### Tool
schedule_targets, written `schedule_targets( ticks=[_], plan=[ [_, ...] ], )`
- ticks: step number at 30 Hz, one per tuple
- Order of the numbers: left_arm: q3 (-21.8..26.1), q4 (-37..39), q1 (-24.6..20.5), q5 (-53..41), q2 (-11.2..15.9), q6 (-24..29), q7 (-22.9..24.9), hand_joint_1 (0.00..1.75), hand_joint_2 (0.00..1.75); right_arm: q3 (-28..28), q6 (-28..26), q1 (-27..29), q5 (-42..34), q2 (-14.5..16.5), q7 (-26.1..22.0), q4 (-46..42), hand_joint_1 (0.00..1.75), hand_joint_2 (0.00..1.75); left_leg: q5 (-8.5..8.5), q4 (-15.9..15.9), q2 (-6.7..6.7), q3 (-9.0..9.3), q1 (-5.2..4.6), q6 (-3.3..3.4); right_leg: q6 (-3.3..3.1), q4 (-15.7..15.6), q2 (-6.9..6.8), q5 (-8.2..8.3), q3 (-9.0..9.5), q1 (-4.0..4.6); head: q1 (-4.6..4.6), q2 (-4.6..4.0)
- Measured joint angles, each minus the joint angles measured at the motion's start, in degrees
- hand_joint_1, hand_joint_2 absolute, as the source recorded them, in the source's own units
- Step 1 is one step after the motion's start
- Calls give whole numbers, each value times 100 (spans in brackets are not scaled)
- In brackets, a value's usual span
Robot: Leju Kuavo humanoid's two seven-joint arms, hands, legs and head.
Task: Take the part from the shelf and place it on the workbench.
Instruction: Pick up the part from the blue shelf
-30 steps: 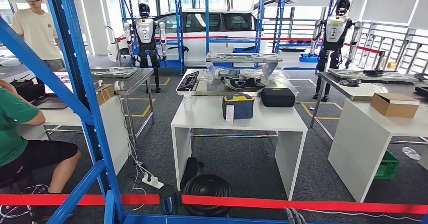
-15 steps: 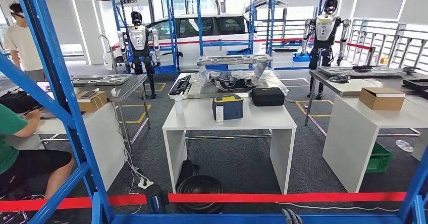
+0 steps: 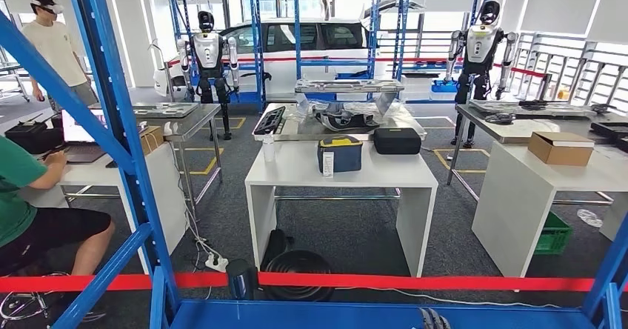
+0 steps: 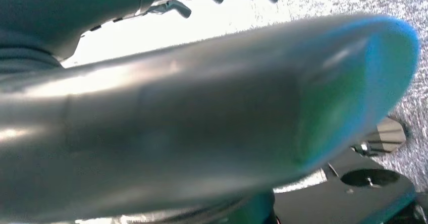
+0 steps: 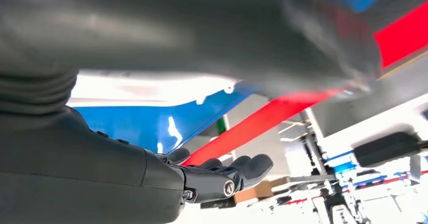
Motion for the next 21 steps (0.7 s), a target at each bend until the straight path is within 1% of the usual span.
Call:
schedule_targets(
  ticks=[1, 5, 6, 8, 15, 21],
  plan=[
    [1, -1, 1, 1, 0, 0, 1, 0, 0, -20, 4, 20, 40, 0, 9, 0, 0, 175, 7, 0, -1, -4, -5, 12, 6, -10, 0, 22, 2, -2, -1, 0],
    [6, -1, 1, 17, -20, 0, 10, 0, 0, -240, 180, 285, 384, 0, 194, -77, 0, 175, 69, 5, 5, -36, -18, 104, 154, -124, 13, 184, 20, -10, 0, 0],
    [7, -1, 1, 17, -21, 0, 12, 0, 0, -259, 185, 319, 397, 0, 199, -90, 0, 175, 73, 6, 5, -36, -19, 109, 165, -132, 15, 195, 19, -11, 0, 0],
    [8, -1, 0, 17, -21, 0, 12, 0, 0, -290, 186, 360, 411, 1, 200, -100, 0, 175, 77, 9, 7, -36, -21, 115, 180, -142, 17, 208, 18, -12, 0, 0],
    [34, -1, -4, 17, -21, 0, 12, 0, 0, -327, 191, 412, 425, 1, 200, -144, 0, 175, 74, 10, 9, -75, -26, 122, 200, -146, 17, 208, 14, -16, -1, 0],
    [47, -1, -3, 21, -21, 1, 12, 0, 0, -347, 356, 476, 519, 0, 316, -150, 0, 175, 76, 5, 11, -78, -23, 118, 201, -143, 17, 207, 4, -11, -1, 0]
  ],
)
